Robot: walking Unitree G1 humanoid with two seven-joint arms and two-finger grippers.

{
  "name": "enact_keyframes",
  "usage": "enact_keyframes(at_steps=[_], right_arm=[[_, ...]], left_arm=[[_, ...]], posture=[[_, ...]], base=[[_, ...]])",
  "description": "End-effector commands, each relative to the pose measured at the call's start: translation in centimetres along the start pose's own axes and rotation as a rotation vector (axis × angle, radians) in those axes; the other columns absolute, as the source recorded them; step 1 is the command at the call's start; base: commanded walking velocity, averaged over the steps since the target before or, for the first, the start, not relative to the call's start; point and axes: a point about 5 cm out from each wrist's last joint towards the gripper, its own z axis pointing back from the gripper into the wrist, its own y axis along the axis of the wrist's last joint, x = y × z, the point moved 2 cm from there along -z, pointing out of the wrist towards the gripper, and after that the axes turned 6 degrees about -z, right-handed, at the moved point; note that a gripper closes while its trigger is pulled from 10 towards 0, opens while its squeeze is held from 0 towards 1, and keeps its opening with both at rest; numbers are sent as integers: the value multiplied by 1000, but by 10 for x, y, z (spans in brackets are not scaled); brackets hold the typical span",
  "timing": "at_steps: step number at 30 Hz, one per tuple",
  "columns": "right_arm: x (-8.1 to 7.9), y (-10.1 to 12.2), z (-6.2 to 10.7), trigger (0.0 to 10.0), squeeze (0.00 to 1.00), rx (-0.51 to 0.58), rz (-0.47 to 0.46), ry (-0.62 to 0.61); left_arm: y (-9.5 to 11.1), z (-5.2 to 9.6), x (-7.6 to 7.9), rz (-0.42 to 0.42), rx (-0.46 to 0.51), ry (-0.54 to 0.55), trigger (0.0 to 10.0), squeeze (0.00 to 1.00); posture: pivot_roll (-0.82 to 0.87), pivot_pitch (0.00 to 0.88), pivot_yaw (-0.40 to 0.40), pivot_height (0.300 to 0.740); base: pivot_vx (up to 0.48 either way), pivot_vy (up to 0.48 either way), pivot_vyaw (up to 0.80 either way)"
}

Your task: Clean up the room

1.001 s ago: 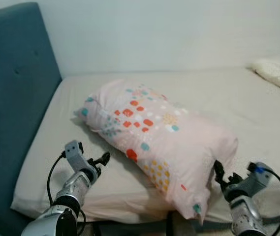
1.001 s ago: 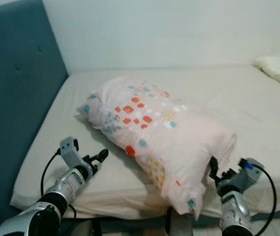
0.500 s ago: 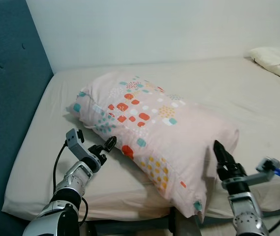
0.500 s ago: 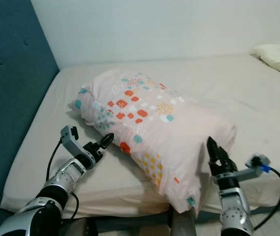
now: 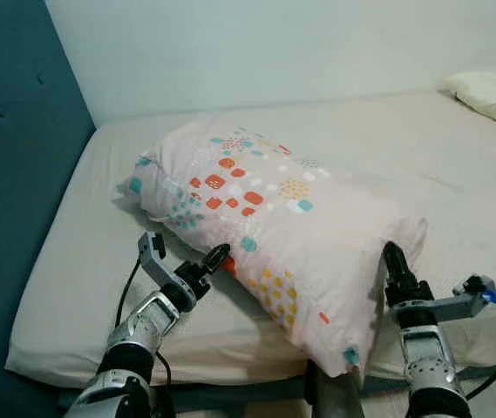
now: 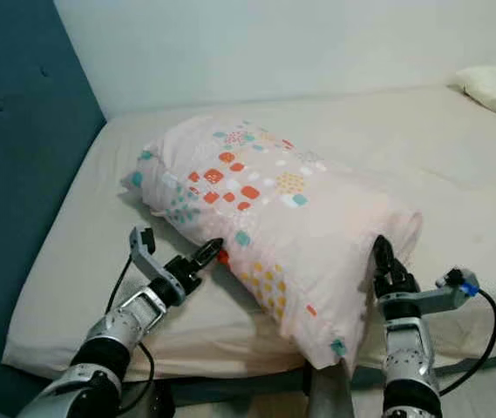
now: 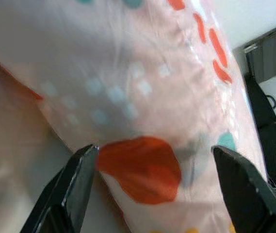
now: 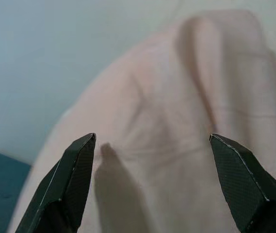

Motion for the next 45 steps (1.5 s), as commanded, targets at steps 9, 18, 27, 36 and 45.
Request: enact_keyframes(at_steps=[9,18,27,36,45], right_arm=[[-3,-25,-17,0,0,-154,25,-94],[-15,-49,-26,0,0,-308,27,-83],[-121,-110,-6,0,0,-621,-92,562],[-192,-122,35,0,0,-769,-202,961],[-163,-140,49,0,0,-862,-84,842]], left_arm=[[8,2,8,12,16,-28,10000,0],[12,7,9,11,26,-15,10000,0],[17,3,11,32,48,-7,10000,0],[30,0,10,46,82,-3,10000,0],[37,0,15,193,137,-82,5451,0]], posture=[[14,151,50,469],[14,150,42,469],[-14,124,36,469],[-26,105,35,469],[-34,99,28,469]], base=[[0,0,0],[0,0,0],[0,0,0],[0,0,0],[0,0,0]])
